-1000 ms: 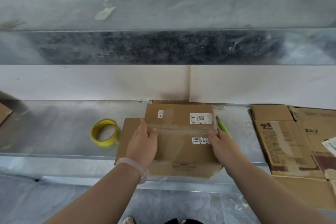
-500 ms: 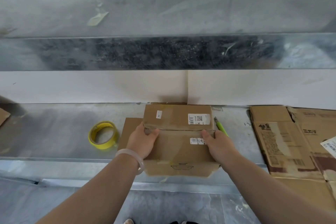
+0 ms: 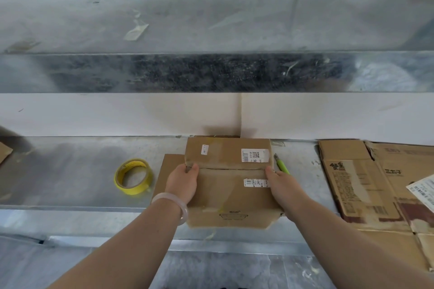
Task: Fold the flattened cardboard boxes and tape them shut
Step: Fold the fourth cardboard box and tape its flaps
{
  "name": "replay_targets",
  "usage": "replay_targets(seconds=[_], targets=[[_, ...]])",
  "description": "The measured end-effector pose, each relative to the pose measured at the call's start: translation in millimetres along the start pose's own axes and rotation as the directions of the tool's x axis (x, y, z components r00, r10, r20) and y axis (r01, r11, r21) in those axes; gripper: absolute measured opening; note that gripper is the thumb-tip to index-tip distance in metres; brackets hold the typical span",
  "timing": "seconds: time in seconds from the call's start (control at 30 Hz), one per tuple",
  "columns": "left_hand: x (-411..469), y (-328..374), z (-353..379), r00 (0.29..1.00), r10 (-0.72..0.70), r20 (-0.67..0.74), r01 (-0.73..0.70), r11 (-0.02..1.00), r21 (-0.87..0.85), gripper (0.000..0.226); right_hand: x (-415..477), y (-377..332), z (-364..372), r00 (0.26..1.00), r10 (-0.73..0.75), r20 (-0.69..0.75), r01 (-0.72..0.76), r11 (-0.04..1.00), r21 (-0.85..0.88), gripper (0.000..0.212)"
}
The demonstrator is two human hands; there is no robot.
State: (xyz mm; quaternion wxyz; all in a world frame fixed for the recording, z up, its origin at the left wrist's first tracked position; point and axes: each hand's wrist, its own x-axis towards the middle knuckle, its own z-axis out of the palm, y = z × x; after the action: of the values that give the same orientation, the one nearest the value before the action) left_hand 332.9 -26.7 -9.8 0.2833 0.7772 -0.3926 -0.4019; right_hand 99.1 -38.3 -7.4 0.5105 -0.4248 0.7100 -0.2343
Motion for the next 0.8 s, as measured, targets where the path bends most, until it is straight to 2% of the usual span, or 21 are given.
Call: replay_targets(seconds=[0.07,0.13,0.23,0.27,0.37,0.43,0.5,0.6,0.8], targets=[[-1.7,-2.4,-2.4,1.000,-0.022,0.021,0.024,0.997,-0.080,0.031,-9.1,0.4,-2.7,1.000,-0.006,0.029,0.004,0.999,0.042,0.028],[-5.9,-5.4,-5.6,1.000,-0.022,0.004,0.022,0.991,-0.131,0.030,-22.0,7.4,-5.0,0.998,-0.054,0.037,0.052,0.998,0.045,0.033],[-12.3,-12.6,-12.7,1.000,-0.016,0.020,0.022,0.930,-0.366,0.036,-46.3,24.1,-10.1,0.985,-0.171,-0.030,0.172,0.984,0.054,0.035],[-14.5,-16.1,-14.1,0.999,0.012,0.032,0.001,0.923,-0.385,0.037,-52.4,28.8,-11.7,0.980,-0.197,-0.023,0.198,0.978,0.059,0.033],[-22.1,-23.8,-13.6,0.995,0.091,0.028,-0.085,0.980,-0.182,0.033,-59.6,32.0,-13.3,0.985,-0.174,0.017,0.171,0.980,0.106,0.034],[-26.1,-22.9,-8.6,0.986,0.136,0.093,-0.119,0.978,-0.168,0.026,-58.1,31.5,-10.8,0.990,-0.142,0.002,0.141,0.982,0.126,0.038],[-30.4,-21.0,-6.6,0.986,0.144,0.085,-0.133,0.983,-0.128,0.030,-57.4,33.5,-6.8,0.990,-0.136,-0.035,0.138,0.987,0.083,0.044],[-33.5,-26.0,-9.3,0.984,0.162,0.079,-0.154,0.983,-0.101,0.029,-60.4,41.3,-2.2,0.986,-0.155,-0.061,0.158,0.987,0.041,0.027],[-33.0,-36.7,-12.8,0.977,0.188,0.101,-0.179,0.979,-0.097,0.021,-66.2,46.9,-1.4,0.987,-0.136,-0.081,0.137,0.991,-0.003,0.029]])
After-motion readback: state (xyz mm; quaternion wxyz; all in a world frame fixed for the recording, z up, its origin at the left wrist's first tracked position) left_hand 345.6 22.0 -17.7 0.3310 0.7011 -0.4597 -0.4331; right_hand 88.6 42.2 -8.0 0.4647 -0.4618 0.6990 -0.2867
